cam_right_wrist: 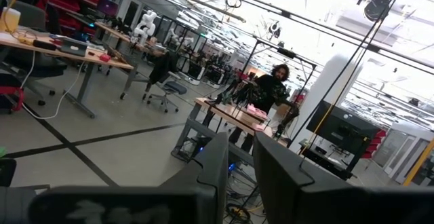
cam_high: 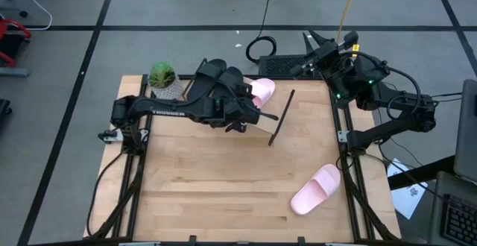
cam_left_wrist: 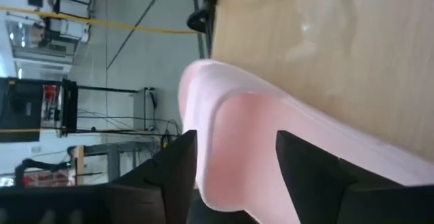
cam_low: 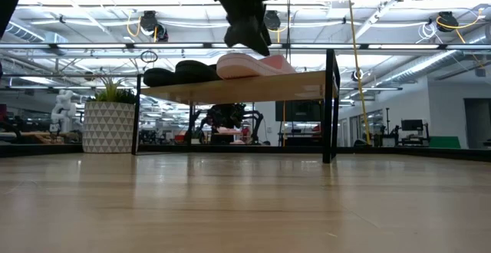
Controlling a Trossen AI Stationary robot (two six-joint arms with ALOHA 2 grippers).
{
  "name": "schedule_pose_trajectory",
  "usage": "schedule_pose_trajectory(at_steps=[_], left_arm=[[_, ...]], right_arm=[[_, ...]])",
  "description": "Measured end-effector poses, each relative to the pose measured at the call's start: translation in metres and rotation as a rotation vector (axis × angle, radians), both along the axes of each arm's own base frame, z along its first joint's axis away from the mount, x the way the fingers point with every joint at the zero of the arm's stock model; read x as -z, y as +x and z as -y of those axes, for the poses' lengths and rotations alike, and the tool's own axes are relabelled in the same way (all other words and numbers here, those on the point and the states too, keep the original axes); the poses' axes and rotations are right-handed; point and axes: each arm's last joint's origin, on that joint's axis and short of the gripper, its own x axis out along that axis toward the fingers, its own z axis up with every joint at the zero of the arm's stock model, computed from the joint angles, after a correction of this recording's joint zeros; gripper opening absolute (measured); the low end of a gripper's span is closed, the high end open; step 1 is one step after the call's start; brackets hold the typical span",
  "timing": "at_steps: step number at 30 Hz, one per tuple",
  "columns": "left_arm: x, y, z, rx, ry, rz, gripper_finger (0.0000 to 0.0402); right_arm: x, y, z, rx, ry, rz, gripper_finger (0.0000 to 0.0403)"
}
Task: Pick and place slides into the shelf
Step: Put the left pink slipper on the shelf
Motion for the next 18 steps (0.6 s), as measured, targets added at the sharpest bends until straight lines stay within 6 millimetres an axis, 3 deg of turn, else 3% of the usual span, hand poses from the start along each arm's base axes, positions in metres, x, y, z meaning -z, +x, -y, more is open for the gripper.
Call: schedule_pose_trajectory(at_steps=[10,18], left_arm=[[-0.004,0.001,-0.019,0.022,0.045,0.003,0.0207],[-0.003,0.001,-0.023,0.048,0.023,-0.005,0.0207]], right_arm=[[0.000,0.000,0.000,0.001,0.000,0.000,0.0059],[0.000,0.000,0.000,0.001,0.001,0.001,0.0059]])
